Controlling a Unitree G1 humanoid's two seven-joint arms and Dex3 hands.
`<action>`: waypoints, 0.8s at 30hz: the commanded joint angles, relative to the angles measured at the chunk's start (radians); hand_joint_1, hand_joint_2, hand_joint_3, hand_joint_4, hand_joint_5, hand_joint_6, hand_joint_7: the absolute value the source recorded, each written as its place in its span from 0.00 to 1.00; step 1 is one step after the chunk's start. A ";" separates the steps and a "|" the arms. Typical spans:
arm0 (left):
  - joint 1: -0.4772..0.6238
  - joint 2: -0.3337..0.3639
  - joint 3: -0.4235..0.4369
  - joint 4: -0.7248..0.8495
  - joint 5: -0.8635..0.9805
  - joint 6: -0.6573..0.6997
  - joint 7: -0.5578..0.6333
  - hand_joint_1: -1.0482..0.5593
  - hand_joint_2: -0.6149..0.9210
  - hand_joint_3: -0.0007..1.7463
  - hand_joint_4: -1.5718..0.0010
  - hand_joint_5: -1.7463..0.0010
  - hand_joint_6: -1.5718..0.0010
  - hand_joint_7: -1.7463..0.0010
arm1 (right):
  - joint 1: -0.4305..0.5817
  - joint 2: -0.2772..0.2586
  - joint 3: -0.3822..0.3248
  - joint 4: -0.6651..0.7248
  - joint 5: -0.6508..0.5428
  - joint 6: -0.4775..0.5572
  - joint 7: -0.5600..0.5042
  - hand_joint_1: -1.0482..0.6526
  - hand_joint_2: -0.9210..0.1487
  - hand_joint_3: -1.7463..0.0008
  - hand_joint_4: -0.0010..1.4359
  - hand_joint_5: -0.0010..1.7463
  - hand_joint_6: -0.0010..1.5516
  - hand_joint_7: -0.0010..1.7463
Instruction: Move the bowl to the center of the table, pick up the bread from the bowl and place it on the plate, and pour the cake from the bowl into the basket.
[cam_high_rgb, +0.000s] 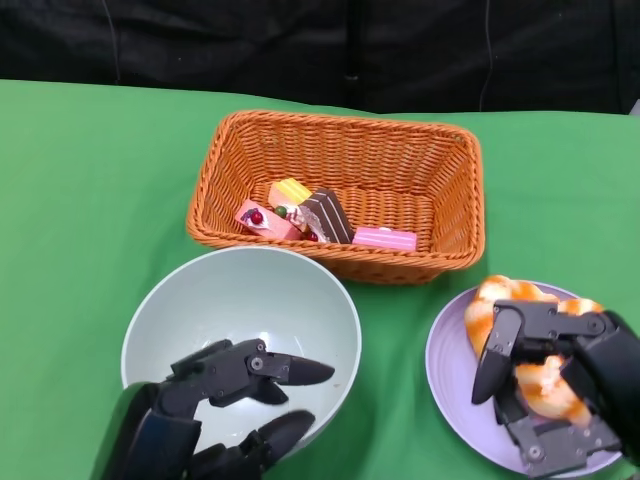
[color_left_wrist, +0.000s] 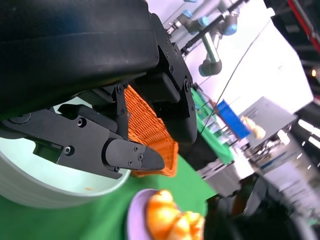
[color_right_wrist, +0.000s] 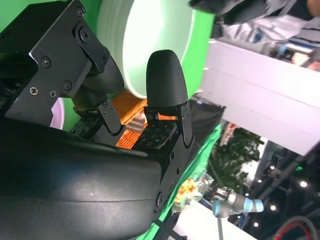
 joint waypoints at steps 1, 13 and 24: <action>0.024 -0.028 -0.003 -0.010 -0.020 -0.024 0.023 0.61 0.66 0.66 0.48 0.16 0.47 0.39 | 0.020 0.012 0.008 -0.022 0.015 -0.028 -0.009 0.68 0.65 0.05 0.59 0.96 0.53 0.81; 0.104 -0.108 -0.033 -0.002 -0.146 -0.054 0.016 0.67 0.58 0.95 0.40 0.00 0.44 0.09 | 0.076 0.036 0.072 -0.004 0.051 -0.089 0.016 0.64 0.69 0.00 0.61 0.98 0.54 0.86; 0.073 -0.112 -0.025 0.108 -0.217 -0.188 -0.002 0.68 0.58 0.97 0.39 0.00 0.45 0.06 | 0.076 0.030 0.081 0.027 0.030 -0.107 0.024 0.62 0.71 0.00 0.60 0.98 0.54 0.85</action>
